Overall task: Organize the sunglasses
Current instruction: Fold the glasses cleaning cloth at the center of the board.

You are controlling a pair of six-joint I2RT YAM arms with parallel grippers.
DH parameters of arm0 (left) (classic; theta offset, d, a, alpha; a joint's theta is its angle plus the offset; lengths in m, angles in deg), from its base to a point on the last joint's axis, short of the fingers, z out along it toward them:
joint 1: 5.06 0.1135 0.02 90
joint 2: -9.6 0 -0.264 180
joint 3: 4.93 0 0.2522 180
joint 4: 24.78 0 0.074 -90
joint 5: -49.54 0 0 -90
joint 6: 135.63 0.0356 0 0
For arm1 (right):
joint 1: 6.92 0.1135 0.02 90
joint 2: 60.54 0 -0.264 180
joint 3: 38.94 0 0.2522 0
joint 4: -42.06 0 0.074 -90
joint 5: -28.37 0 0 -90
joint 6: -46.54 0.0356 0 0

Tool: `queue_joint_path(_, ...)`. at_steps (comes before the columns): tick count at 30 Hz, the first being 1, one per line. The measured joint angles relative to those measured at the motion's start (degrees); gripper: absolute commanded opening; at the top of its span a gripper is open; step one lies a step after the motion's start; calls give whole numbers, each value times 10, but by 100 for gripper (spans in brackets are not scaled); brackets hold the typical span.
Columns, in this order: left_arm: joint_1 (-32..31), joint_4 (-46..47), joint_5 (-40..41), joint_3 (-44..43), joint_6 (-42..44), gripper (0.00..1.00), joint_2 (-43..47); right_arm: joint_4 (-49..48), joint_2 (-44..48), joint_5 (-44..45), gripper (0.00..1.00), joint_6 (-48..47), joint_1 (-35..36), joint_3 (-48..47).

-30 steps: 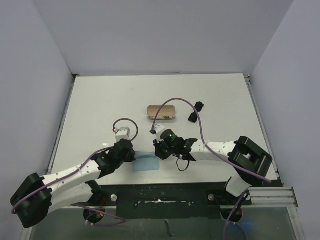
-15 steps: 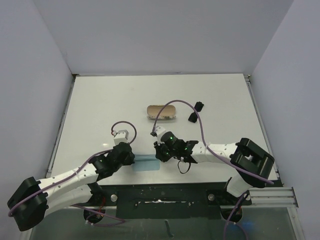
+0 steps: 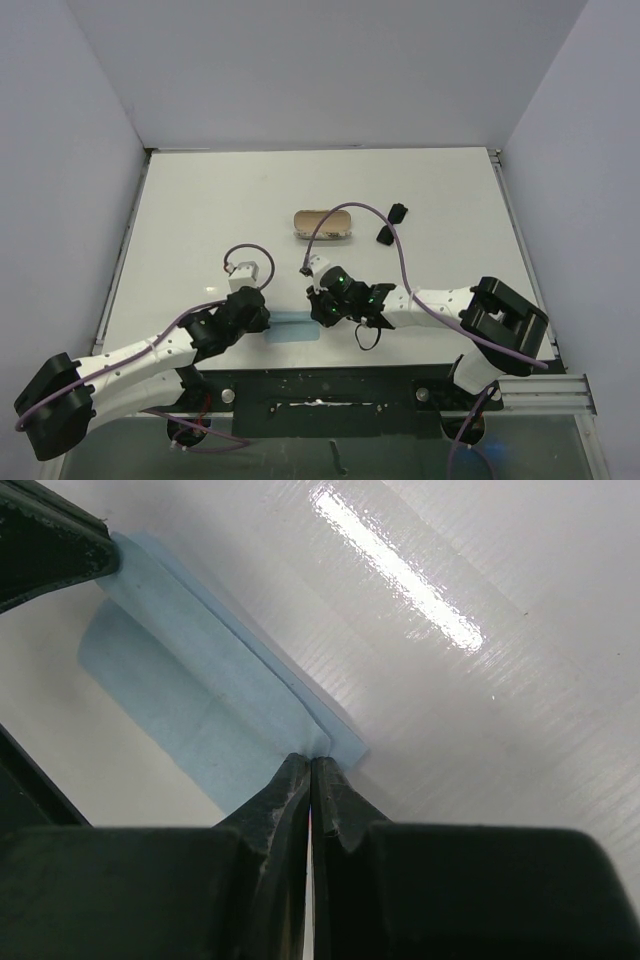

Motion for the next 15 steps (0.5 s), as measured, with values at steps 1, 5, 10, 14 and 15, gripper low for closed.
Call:
queue_joint_path(1,-2,0,0,0,-2,0,0,0,0,0,0,0,0,1)
queue_joint_path(5,-9,-1,3,1,-8,0,0,0,0,4,0,2,0,3)
queue_joint_path(10,-16,-1,5,7,-13,0,0,0,0,4,1,2,0,5)
queue_joint_path(14,-18,-2,5,7,-18,0,0,0,0,4,5,2,1,5)
queue_joint_path(15,-18,-2,5,7,-19,0,0,0,0,5,7,2,2,5)
